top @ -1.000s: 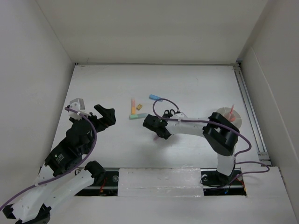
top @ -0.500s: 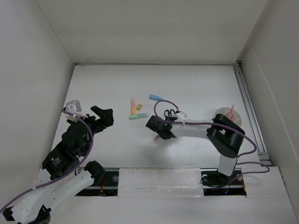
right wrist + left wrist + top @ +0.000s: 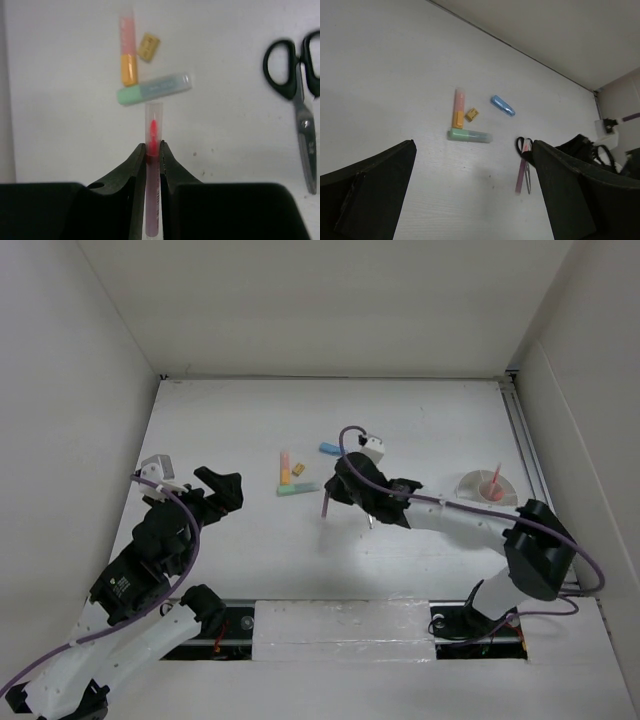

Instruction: Sort the stationery into containers

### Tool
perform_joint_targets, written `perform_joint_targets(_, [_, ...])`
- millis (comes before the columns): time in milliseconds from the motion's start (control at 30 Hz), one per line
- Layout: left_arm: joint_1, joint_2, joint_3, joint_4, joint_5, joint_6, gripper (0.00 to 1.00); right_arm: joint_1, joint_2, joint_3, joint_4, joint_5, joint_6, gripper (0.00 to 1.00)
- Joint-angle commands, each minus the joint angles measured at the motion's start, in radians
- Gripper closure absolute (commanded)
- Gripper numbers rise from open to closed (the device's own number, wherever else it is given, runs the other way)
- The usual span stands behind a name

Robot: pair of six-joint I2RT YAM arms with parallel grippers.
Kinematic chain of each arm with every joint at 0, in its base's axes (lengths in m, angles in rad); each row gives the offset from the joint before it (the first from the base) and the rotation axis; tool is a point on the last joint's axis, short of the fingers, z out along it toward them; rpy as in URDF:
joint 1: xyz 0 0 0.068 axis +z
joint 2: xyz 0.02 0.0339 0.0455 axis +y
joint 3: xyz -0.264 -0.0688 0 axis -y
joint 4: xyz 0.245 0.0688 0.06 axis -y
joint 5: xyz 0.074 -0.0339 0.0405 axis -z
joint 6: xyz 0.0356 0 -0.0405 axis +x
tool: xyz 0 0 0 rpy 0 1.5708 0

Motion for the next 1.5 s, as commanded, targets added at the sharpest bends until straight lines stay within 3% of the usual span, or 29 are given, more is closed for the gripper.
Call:
perform_joint_targets(0, [0.004,-0.011,0.029,0.014,-0.017,-0.008,0.0,-0.029,-0.114,-0.027,0.15,-0.011,-0.252,1.0])
perform_joint_targets(167, [0.004,-0.011,0.029,0.014,-0.017,-0.008,0.0,-0.13,-0.427,-0.208,0.25,0.041,-0.432,1.0])
perform_joint_targets(267, [0.004,0.009,0.029,0.014,-0.008,0.001,0.0,-0.185,-0.594,-0.297,0.218,0.208,-0.465,1.0])
perform_joint_targets(367, [0.004,0.018,0.029,0.023,0.003,0.01,0.0,-0.226,-0.807,-0.321,0.051,0.441,-0.42,1.0])
perform_joint_targets(400, [0.004,0.018,0.029,0.023,0.003,0.01,0.0,-0.24,-0.886,-0.311,-0.02,0.5,-0.333,1.0])
perform_joint_targets(433, [0.004,0.018,0.02,0.023,0.003,0.01,0.0,-0.254,-0.913,-0.295,-0.201,0.562,-0.269,1.0])
perform_joint_targets(500, [0.004,0.018,0.02,0.033,0.012,0.01,0.0,-0.314,-0.942,-0.241,-0.342,0.672,-0.193,1.0])
perform_joint_targets(667, [0.004,0.027,0.02,0.042,0.022,0.019,0.0,-0.449,-0.893,-0.141,-0.623,0.781,-0.075,1.0])
perform_joint_targets(800, [0.004,0.027,0.02,0.042,0.041,0.03,0.0,-0.539,-0.835,-0.118,-0.634,0.827,-0.003,1.0])
perform_joint_targets(1333, [0.004,0.037,0.011,0.062,0.06,0.042,0.0,-0.717,-0.622,-0.098,-0.453,0.89,-0.096,1.0])
perform_joint_targets(1467, [0.004,0.037,0.011,0.062,0.06,0.052,0.0,-0.737,-0.6,-0.098,-0.306,0.881,-0.232,1.0])
